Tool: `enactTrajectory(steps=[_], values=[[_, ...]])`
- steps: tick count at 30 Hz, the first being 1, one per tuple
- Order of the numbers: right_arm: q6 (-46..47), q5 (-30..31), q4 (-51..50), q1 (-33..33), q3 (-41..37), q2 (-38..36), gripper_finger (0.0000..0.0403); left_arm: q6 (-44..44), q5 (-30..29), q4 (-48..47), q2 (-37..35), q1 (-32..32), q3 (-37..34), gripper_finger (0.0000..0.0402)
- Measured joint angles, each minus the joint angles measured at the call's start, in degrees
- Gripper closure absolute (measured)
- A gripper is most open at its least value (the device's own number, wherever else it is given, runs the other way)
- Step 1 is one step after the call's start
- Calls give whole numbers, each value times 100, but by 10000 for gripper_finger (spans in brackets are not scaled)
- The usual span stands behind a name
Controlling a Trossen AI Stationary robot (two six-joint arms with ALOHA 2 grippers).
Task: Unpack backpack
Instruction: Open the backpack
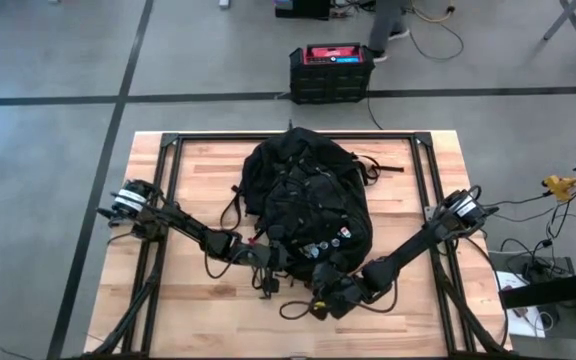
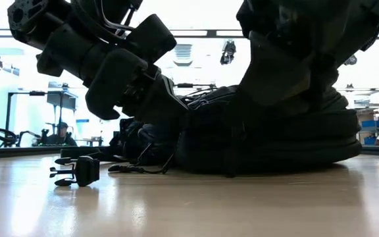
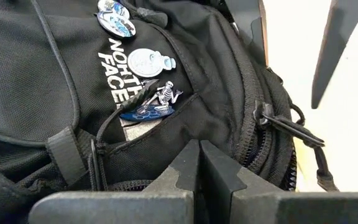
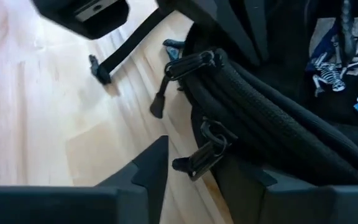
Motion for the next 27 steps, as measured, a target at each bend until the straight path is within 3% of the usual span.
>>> enactTrajectory(steps=[3,5,10,20,27], values=[[-12,18,8,-41,2,87,378,0,2,7,0,0,0,402],[-55,-34,-30,-45,2,111,393,0,2,0,-2,0,0,402],[144,-274,-861,30,102,-113,399,-1,-3,-80,-2,2,7,402],[837,-584,-3827,386,636,-707,402,-7,-46,-113,-7,2,-26,402],[1932,-808,-6121,605,656,-1181,402,-4,-38,-152,-18,2,-26,402]])
